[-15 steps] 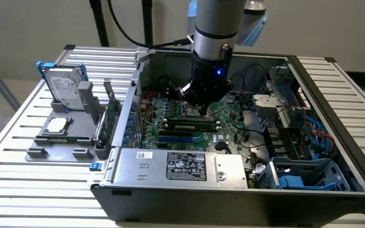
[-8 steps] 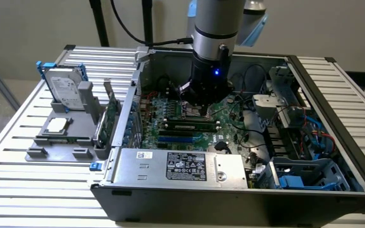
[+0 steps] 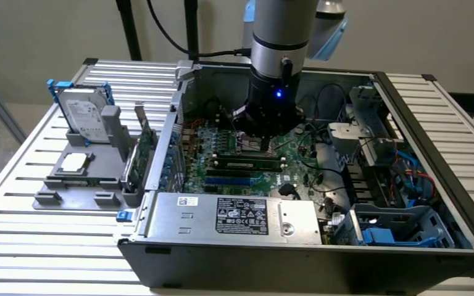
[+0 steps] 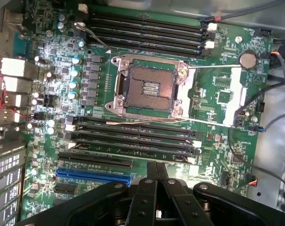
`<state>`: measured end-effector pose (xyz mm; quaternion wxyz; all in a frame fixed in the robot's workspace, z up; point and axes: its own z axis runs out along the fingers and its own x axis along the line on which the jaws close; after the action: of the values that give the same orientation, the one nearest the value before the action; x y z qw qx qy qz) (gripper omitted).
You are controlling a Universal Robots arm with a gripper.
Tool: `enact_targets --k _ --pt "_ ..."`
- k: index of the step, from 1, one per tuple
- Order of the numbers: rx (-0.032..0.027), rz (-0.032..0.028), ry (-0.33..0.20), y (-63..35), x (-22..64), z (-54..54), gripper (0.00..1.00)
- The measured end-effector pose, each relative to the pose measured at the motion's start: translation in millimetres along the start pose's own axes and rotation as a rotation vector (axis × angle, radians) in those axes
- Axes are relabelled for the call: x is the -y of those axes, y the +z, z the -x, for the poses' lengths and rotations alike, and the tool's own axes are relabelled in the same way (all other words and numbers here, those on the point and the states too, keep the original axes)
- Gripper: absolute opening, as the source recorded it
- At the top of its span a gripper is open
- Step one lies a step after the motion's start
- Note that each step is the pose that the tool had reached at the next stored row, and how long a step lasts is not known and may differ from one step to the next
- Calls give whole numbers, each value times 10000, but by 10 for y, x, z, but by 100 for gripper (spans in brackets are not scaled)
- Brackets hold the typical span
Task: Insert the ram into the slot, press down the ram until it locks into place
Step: 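Press down the ram until it locks into place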
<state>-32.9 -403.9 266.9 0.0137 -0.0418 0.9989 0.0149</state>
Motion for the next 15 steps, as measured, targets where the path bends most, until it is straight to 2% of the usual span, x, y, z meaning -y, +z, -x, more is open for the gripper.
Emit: enact_targets --k 4,9,15 --pt "9 -73 477 2 0 0 11" --pt "14 -216 984 7 0 0 11" --pt "16 -466 1444 13 0 -1 11"
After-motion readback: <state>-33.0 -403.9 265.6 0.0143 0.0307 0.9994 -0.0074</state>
